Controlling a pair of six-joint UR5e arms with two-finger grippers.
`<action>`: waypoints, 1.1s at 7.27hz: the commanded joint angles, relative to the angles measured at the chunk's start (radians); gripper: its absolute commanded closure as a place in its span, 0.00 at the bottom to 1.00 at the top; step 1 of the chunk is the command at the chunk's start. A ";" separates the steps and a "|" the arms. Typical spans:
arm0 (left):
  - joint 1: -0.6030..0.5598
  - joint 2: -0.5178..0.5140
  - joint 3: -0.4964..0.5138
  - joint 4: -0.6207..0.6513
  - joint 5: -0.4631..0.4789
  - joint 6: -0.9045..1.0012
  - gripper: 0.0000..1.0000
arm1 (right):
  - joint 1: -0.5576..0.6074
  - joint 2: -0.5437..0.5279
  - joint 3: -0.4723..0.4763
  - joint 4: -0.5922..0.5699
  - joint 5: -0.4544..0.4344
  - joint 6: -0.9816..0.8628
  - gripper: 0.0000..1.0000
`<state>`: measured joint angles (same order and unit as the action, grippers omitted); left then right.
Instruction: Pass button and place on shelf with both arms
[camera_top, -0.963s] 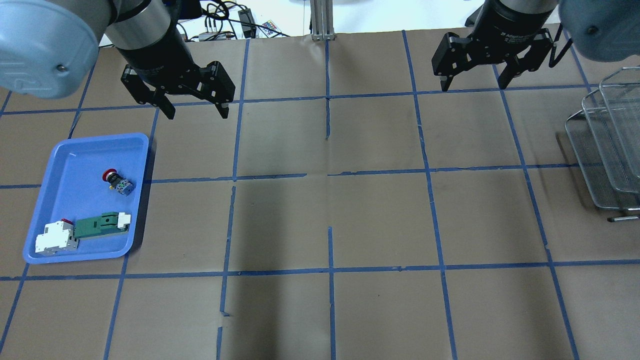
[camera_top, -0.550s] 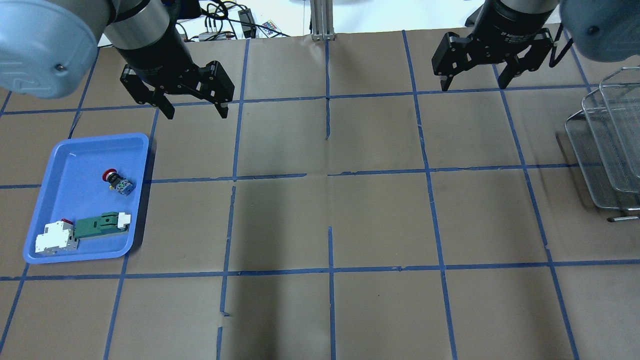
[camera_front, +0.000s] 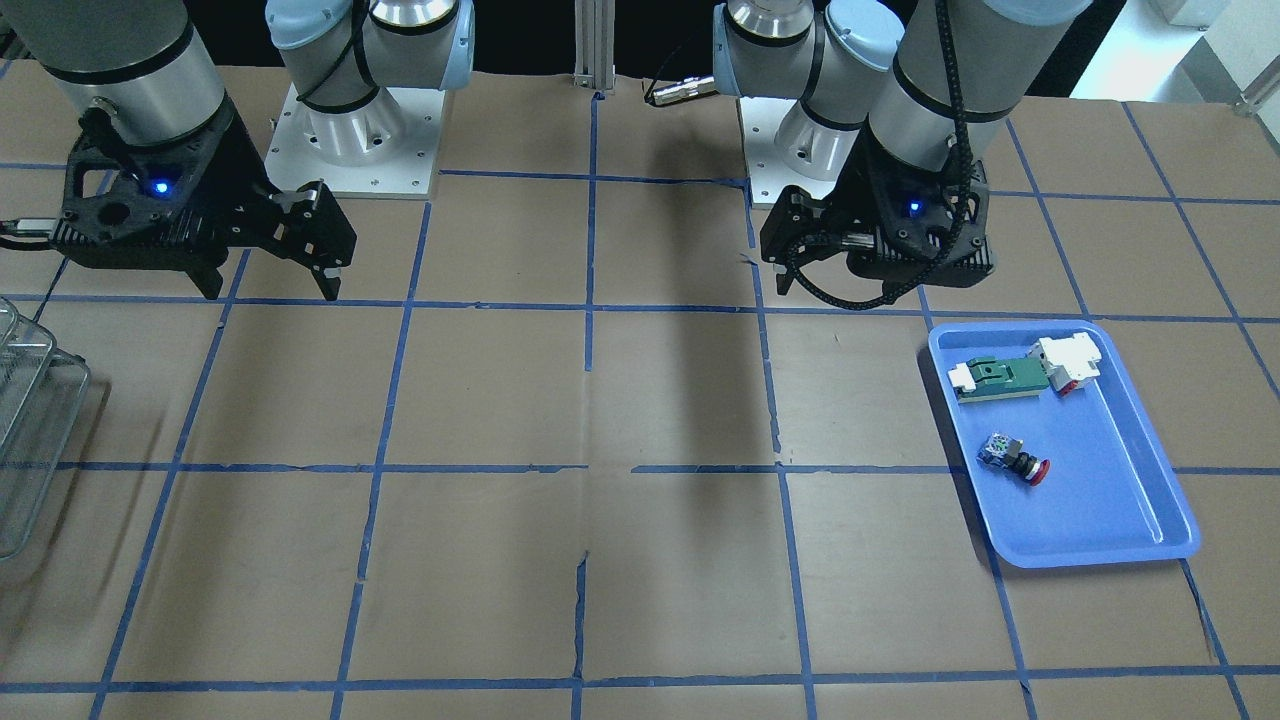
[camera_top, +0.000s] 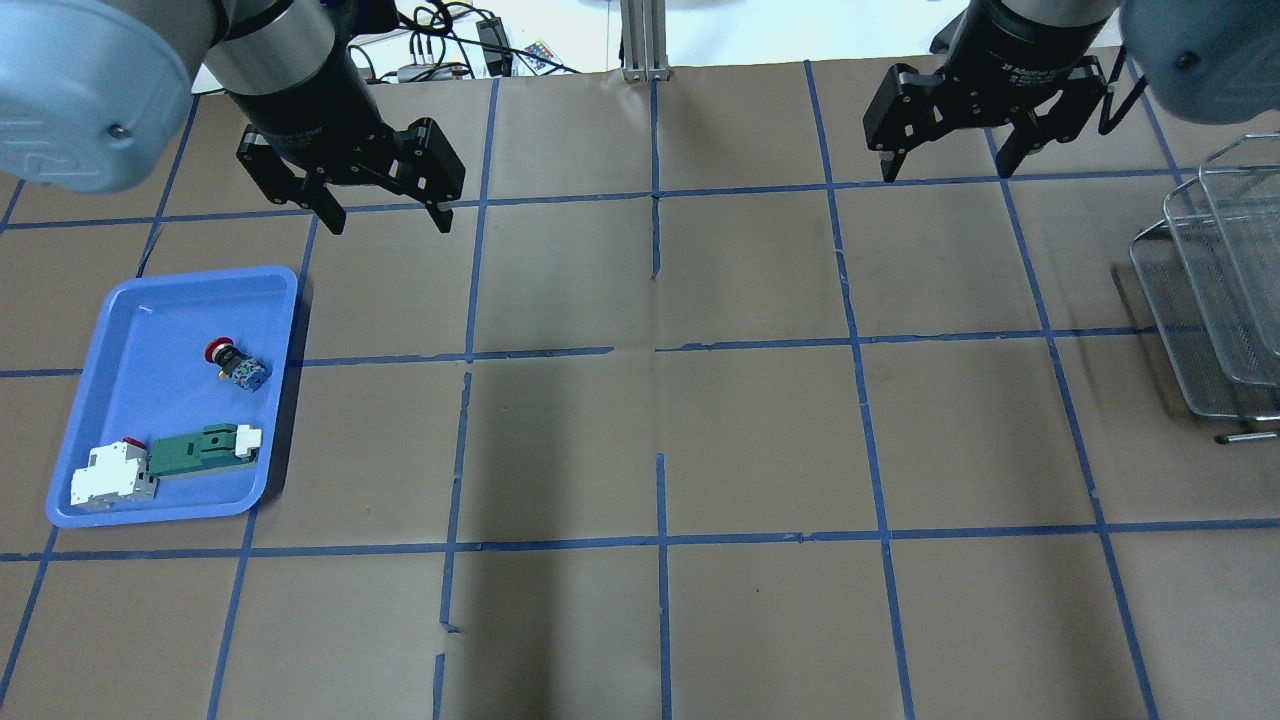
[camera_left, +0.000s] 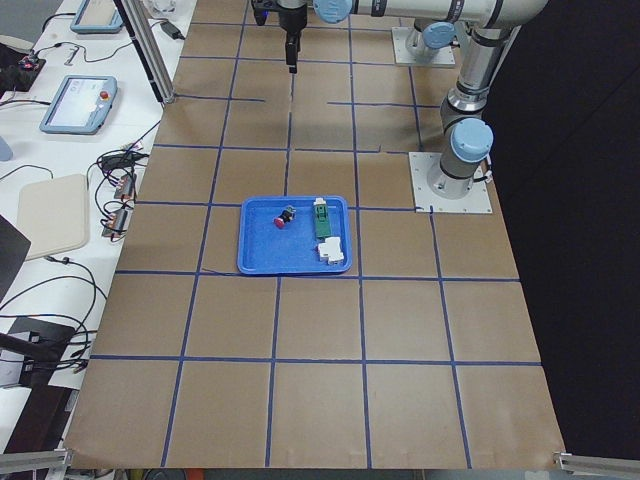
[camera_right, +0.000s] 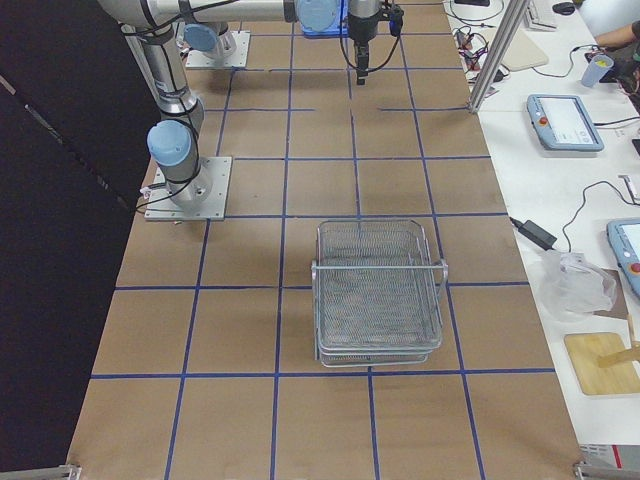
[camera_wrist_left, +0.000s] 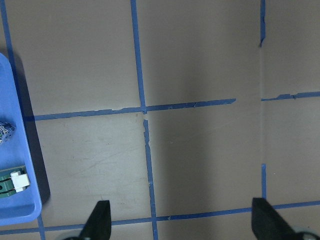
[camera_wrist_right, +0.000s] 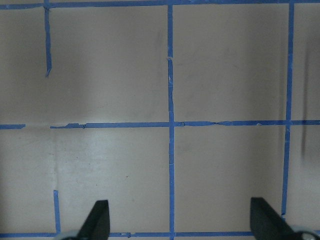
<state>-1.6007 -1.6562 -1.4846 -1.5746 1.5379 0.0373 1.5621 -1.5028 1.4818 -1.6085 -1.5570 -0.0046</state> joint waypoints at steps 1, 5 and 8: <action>0.082 -0.019 -0.017 0.002 0.002 0.096 0.00 | 0.001 -0.002 0.000 0.001 0.000 0.000 0.00; 0.315 -0.127 -0.064 0.092 0.007 0.194 0.00 | 0.001 0.000 0.002 0.001 0.000 0.000 0.00; 0.427 -0.262 -0.204 0.460 0.007 0.266 0.00 | 0.001 -0.002 0.002 0.001 0.002 0.000 0.00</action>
<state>-1.2029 -1.8651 -1.6293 -1.2577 1.5443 0.2575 1.5621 -1.5033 1.4828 -1.6082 -1.5560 -0.0046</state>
